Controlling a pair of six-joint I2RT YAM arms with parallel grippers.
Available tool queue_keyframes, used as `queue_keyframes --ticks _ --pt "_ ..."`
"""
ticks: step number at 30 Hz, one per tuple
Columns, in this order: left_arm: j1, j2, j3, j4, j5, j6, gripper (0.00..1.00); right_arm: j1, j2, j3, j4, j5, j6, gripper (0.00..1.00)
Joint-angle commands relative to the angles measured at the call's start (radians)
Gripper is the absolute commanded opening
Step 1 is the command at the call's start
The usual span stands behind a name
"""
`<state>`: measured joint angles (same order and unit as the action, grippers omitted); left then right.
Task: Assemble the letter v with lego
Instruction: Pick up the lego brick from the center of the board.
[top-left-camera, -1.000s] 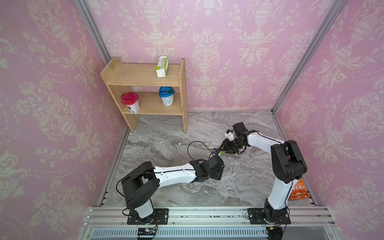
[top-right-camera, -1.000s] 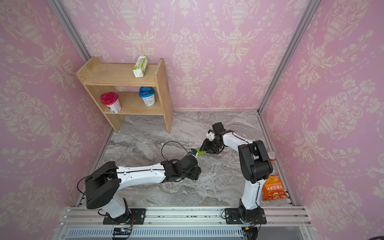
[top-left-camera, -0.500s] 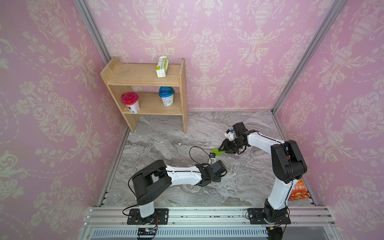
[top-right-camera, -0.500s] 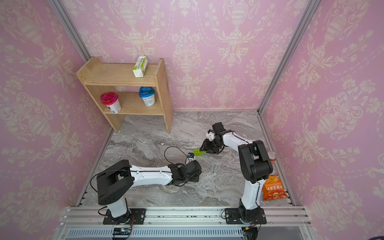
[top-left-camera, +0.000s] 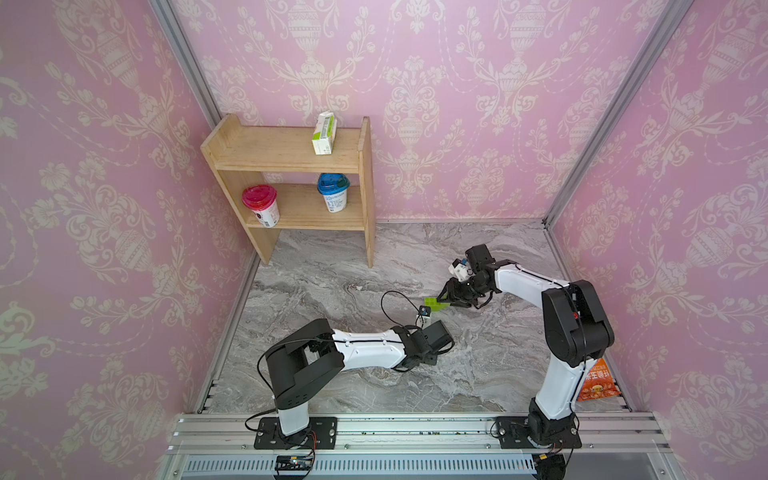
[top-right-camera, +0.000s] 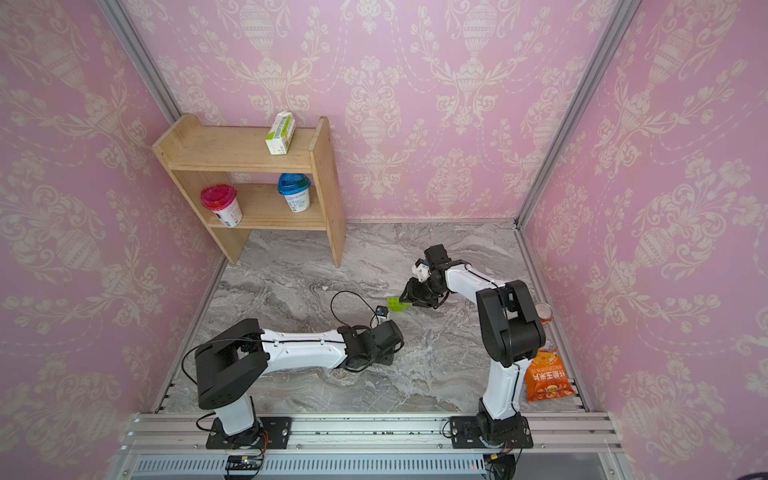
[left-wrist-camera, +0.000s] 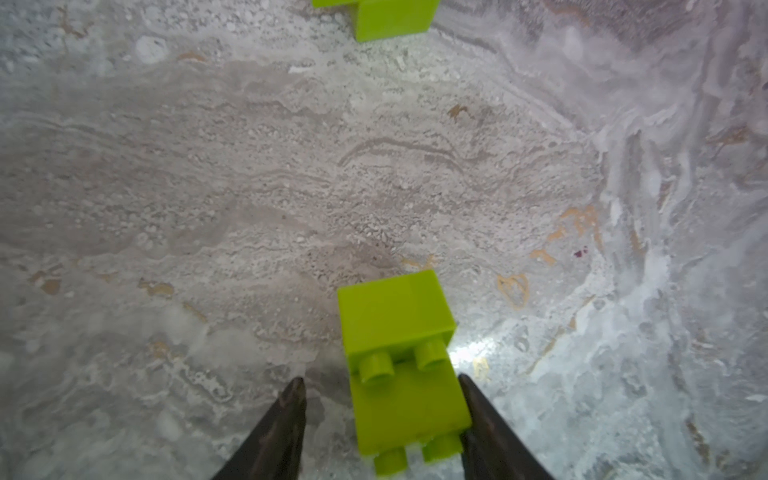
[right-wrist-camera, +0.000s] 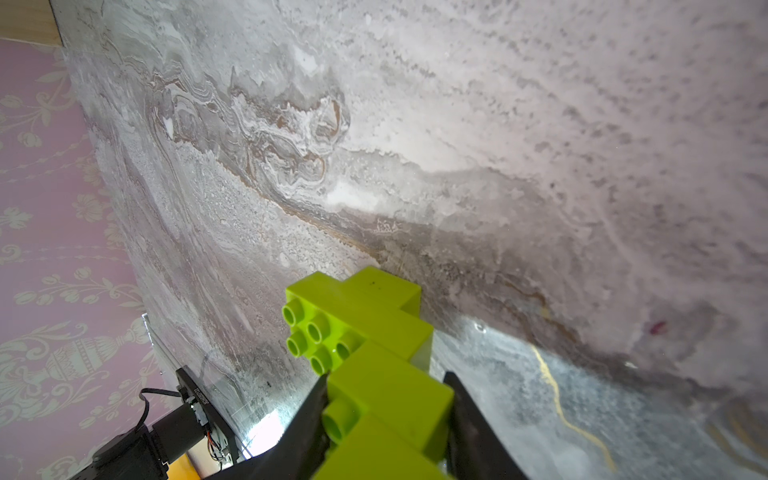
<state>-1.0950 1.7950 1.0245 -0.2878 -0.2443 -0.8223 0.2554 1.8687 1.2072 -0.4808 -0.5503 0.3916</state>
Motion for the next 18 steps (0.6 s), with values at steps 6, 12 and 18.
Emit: queue_keyframes --ticks 6,12,18 --pt "0.012 -0.007 0.007 -0.003 0.001 0.045 0.64 -0.004 0.001 0.021 -0.022 0.006 -0.017 0.42" --pt "0.014 -0.009 0.008 0.017 0.006 0.062 0.51 -0.004 0.0 0.026 -0.031 0.009 -0.022 0.42" --pt "0.019 -0.021 0.008 0.004 0.005 0.065 0.37 -0.004 0.003 0.026 -0.031 0.003 -0.022 0.42"
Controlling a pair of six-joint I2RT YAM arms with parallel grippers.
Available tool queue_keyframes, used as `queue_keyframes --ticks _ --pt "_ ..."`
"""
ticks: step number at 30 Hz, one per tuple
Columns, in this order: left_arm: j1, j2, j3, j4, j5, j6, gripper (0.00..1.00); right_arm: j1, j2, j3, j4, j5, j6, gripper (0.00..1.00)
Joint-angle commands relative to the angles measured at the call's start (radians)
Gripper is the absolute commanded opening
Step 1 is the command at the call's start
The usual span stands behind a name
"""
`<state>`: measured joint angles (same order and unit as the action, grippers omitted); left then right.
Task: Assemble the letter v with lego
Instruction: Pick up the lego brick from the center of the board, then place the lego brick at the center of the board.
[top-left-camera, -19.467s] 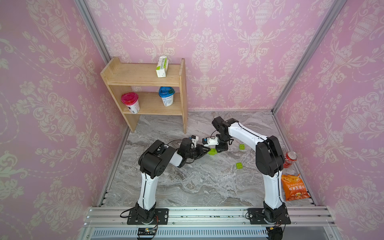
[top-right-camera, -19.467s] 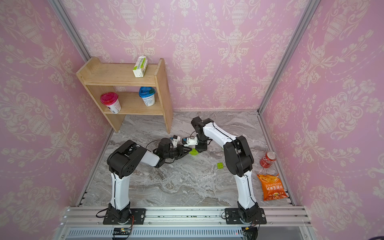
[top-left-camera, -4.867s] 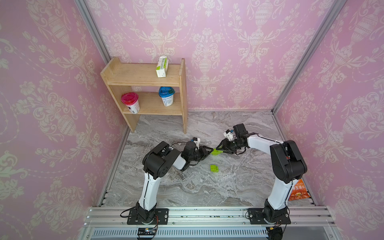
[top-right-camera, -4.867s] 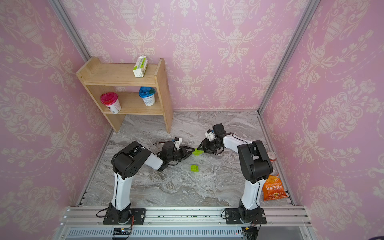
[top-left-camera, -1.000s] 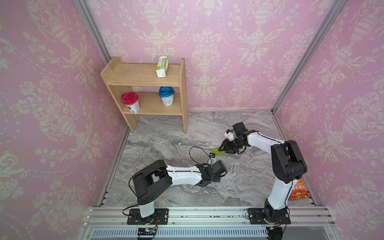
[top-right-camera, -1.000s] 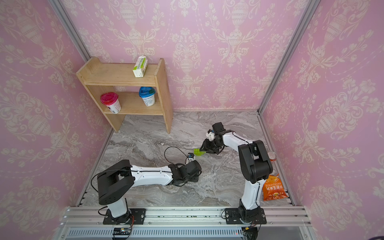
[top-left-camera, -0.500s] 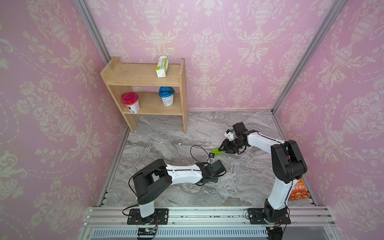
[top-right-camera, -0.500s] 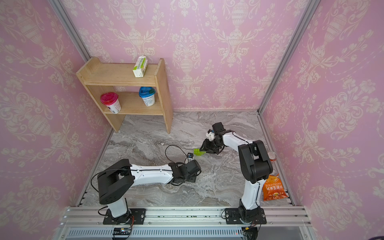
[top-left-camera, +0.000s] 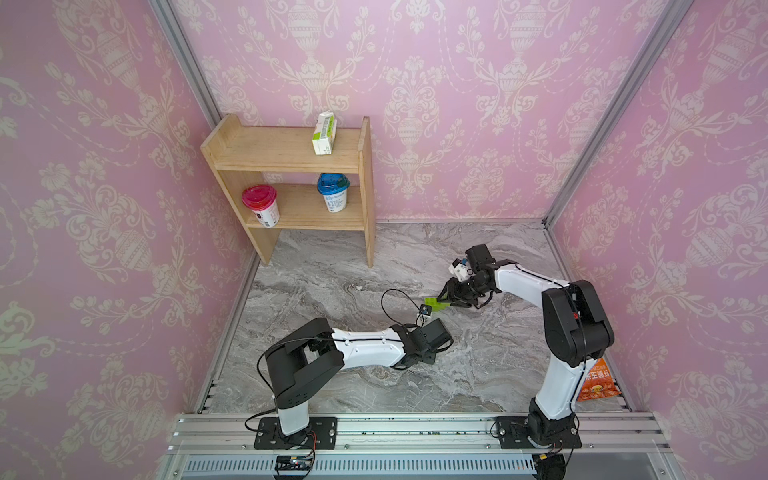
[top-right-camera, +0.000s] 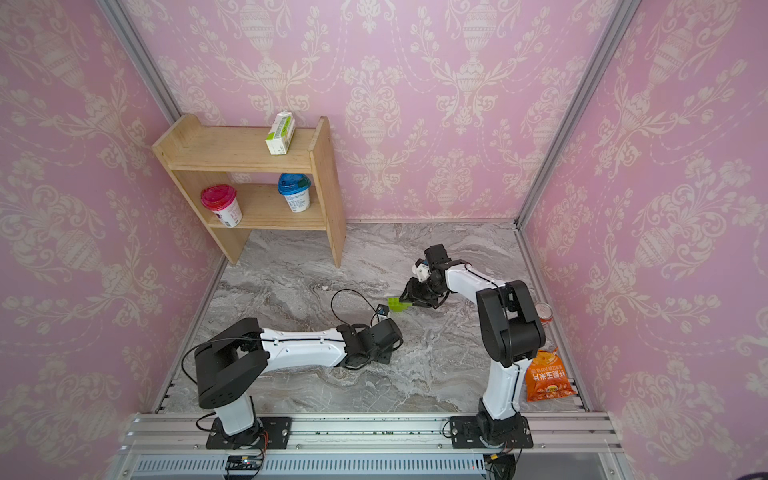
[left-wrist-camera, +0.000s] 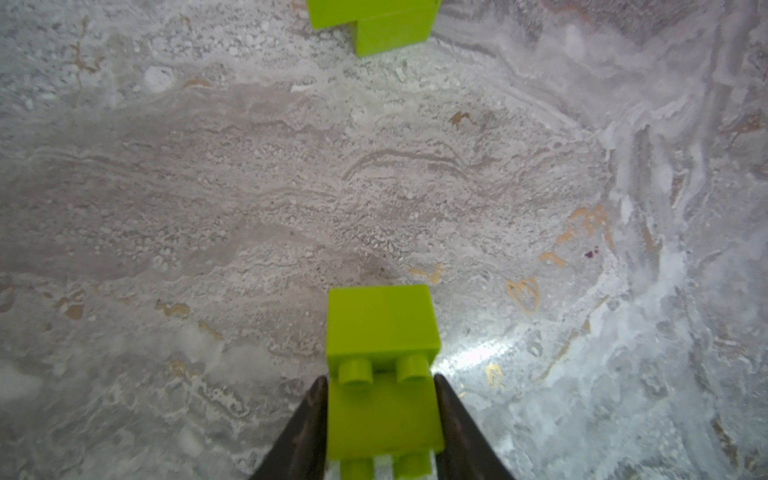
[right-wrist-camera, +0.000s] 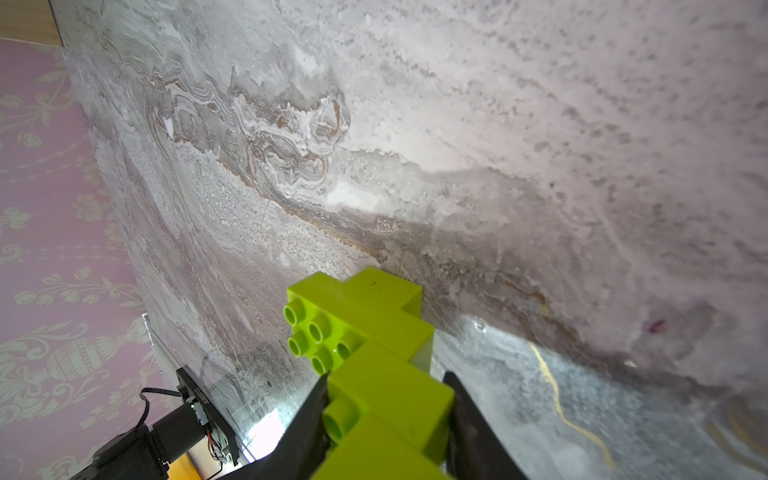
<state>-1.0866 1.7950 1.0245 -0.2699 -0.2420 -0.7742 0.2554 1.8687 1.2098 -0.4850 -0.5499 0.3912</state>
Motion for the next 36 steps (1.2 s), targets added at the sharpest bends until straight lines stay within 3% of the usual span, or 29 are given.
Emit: queue_keyframes --ticks 1,5,8,16,23,36 --pt "0.012 -0.023 0.008 -0.019 0.003 0.019 0.36 -0.004 0.003 0.023 -0.026 0.002 -0.023 0.43" --pt "0.022 -0.057 0.013 -0.059 0.003 0.031 0.28 -0.004 0.001 0.026 -0.032 0.002 -0.026 0.42" --pt "0.035 -0.099 0.022 -0.109 0.015 0.069 0.28 -0.004 0.001 0.026 -0.034 0.002 -0.027 0.42" --pt "0.172 -0.213 0.111 -0.441 0.318 0.357 0.22 -0.003 -0.003 0.033 -0.056 0.008 -0.041 0.43" --pt "0.201 -0.196 0.209 -0.741 0.35 0.534 0.15 -0.004 -0.001 0.034 -0.051 0.006 -0.038 0.43" --pt "0.202 -0.072 0.172 -0.776 0.389 0.577 0.18 -0.003 0.007 0.038 -0.056 0.006 -0.041 0.43"
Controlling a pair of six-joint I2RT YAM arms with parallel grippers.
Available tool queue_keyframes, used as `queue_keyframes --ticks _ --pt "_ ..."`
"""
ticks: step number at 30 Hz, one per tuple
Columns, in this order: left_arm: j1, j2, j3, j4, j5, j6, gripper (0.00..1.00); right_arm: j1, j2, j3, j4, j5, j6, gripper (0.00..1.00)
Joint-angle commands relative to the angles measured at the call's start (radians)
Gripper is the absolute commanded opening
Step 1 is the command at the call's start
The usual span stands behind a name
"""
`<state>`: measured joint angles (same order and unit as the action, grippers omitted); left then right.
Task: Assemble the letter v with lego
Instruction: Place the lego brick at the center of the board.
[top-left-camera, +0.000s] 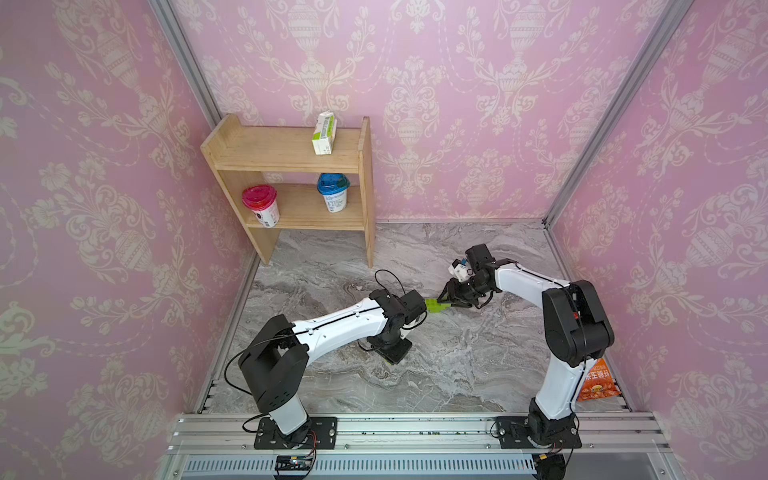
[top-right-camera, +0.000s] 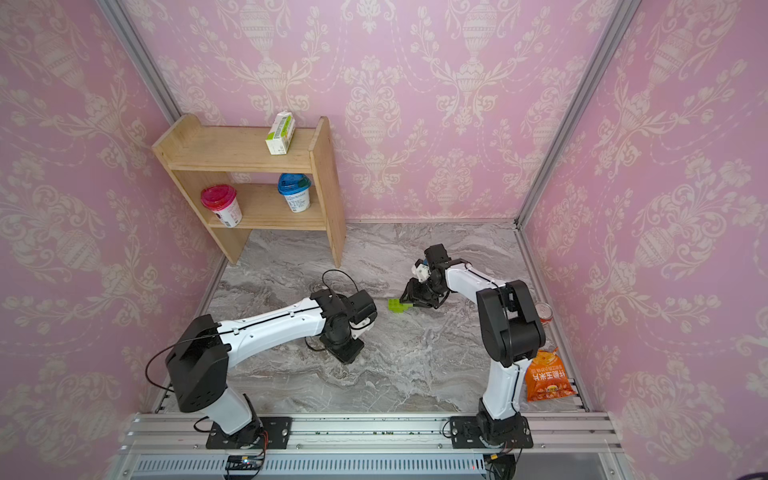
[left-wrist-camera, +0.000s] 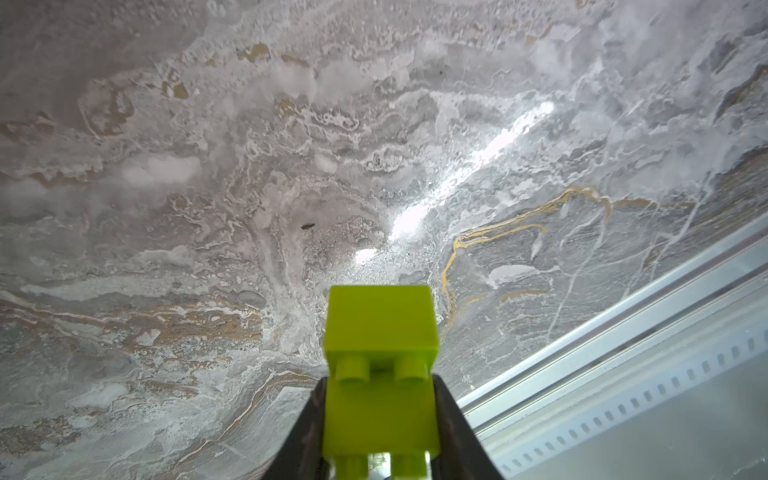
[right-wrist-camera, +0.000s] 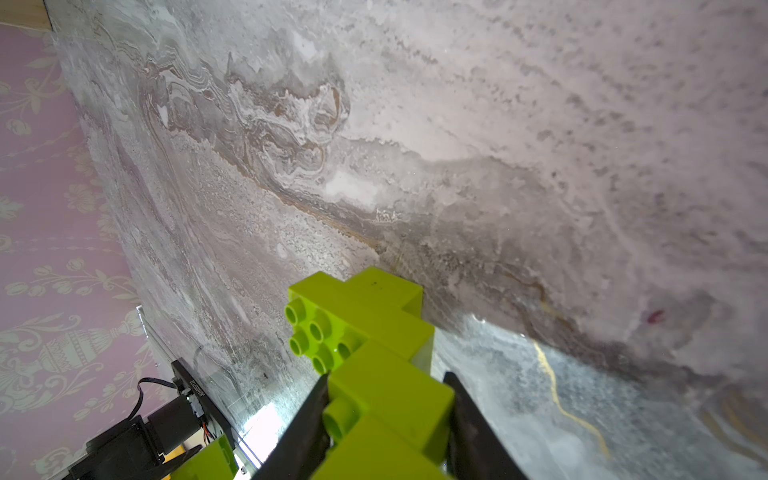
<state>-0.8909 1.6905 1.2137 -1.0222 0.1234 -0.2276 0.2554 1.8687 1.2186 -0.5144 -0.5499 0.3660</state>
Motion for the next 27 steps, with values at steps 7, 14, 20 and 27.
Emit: queue_keyframes --ticks 7,14,20,27 --pt "0.005 0.087 -0.019 0.019 0.031 0.026 0.18 -0.004 0.01 0.035 -0.027 0.007 -0.018 0.43" --pt "0.006 0.106 -0.029 0.028 0.022 0.017 0.18 -0.003 0.009 0.032 -0.031 0.013 -0.021 0.43" --pt "0.006 0.133 -0.011 0.02 0.019 0.02 0.25 -0.004 0.01 0.033 -0.031 0.012 -0.022 0.43" --pt "0.006 0.132 0.005 0.013 0.017 0.026 0.48 -0.005 0.015 0.033 -0.031 0.013 -0.024 0.43"
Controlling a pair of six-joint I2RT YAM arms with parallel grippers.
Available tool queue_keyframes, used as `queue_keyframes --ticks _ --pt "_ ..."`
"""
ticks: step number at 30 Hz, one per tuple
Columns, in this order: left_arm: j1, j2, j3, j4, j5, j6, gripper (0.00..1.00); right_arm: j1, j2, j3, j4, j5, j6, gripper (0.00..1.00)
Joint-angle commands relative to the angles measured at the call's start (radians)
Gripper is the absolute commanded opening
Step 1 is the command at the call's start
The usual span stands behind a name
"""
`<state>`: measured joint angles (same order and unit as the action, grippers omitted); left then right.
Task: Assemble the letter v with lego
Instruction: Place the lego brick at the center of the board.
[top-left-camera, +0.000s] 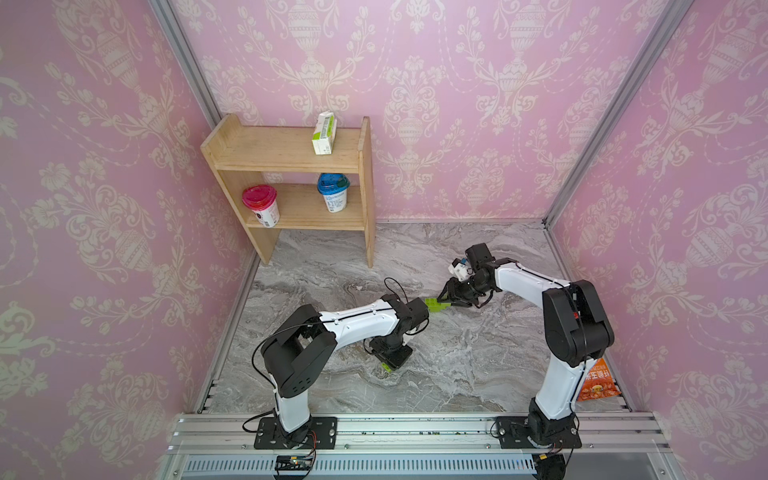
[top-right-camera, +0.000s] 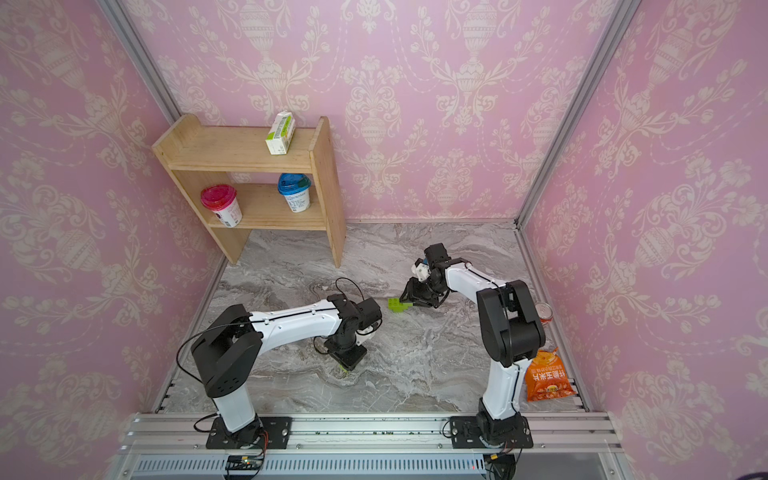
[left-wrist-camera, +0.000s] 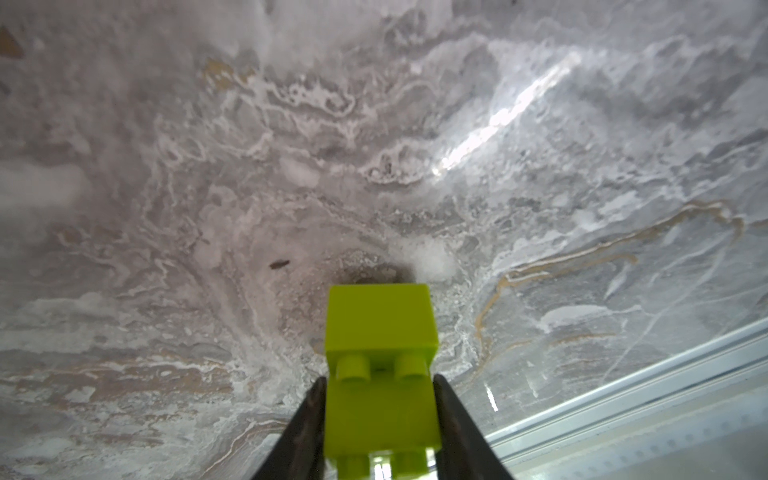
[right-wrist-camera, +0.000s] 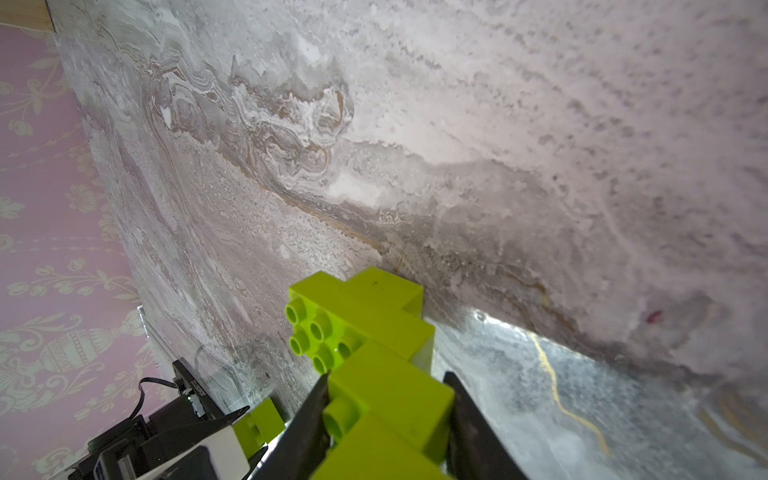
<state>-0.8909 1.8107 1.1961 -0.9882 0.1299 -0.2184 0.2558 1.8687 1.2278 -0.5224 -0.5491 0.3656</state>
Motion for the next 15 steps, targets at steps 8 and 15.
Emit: queue_keyframes --ticks 8,15 --pt "0.006 -0.058 0.012 0.022 -0.016 0.001 0.85 -0.004 0.015 0.023 -0.027 0.014 -0.025 0.43" --pt "0.008 -0.204 -0.175 0.279 -0.033 -0.094 0.84 -0.004 0.012 0.024 -0.036 0.016 -0.027 0.43"
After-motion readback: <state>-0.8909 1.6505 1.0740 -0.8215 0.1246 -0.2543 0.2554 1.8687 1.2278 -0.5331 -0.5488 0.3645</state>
